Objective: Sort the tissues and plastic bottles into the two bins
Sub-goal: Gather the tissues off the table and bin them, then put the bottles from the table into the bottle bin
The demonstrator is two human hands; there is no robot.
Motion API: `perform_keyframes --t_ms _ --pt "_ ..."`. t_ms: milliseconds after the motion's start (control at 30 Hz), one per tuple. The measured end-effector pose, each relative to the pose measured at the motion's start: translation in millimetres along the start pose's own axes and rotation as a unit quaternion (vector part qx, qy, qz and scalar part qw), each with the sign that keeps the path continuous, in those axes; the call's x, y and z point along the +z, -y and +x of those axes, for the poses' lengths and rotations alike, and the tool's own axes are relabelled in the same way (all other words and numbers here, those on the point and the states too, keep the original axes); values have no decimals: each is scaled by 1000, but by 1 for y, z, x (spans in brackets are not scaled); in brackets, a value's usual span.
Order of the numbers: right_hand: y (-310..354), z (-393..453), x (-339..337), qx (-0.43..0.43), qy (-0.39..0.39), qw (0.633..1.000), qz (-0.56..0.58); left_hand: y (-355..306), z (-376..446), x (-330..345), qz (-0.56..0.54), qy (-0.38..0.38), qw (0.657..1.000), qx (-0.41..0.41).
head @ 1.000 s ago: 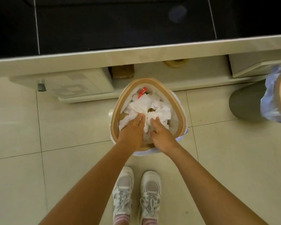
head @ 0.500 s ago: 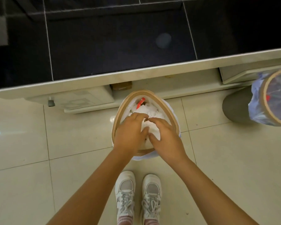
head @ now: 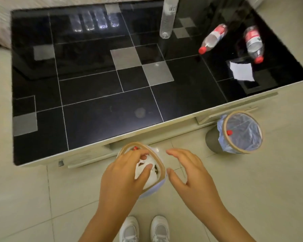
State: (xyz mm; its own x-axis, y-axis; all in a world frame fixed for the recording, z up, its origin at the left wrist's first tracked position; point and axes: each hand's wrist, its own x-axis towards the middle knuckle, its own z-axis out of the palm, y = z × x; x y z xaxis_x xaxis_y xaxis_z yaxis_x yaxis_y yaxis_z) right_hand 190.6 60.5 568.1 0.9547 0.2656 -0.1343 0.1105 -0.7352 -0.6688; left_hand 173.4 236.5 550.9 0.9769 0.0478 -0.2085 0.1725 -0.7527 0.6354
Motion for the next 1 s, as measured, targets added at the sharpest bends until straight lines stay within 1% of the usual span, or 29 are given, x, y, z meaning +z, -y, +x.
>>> perform_keyframes --t_ms 100,200,267,433,600,700,833,1000 --pt "-2 -11 -26 2 -11 1000 -13 -17 -1 -13 45 -57 996 51" --pt "-14 -14 -50 5 -19 999 -30 -42 6 -14 51 -57 993 86" --pt "-28 -13 -68 15 -30 999 -30 -59 13 -5 63 -48 992 95" --pt "-80 -8 -123 24 -44 998 -43 -121 40 38 110 -23 987 112" --pt "-150 4 -203 25 -80 995 -50 -205 79 93 103 -20 990 94" --pt "-193 12 -243 32 -88 993 -74 -247 110 132 103 -25 989 102" --pt "-237 32 -275 43 -82 992 -88 -286 155 168 121 -21 984 126" --pt "-257 79 -292 32 -78 994 -73 -305 217 176 149 -13 979 138"
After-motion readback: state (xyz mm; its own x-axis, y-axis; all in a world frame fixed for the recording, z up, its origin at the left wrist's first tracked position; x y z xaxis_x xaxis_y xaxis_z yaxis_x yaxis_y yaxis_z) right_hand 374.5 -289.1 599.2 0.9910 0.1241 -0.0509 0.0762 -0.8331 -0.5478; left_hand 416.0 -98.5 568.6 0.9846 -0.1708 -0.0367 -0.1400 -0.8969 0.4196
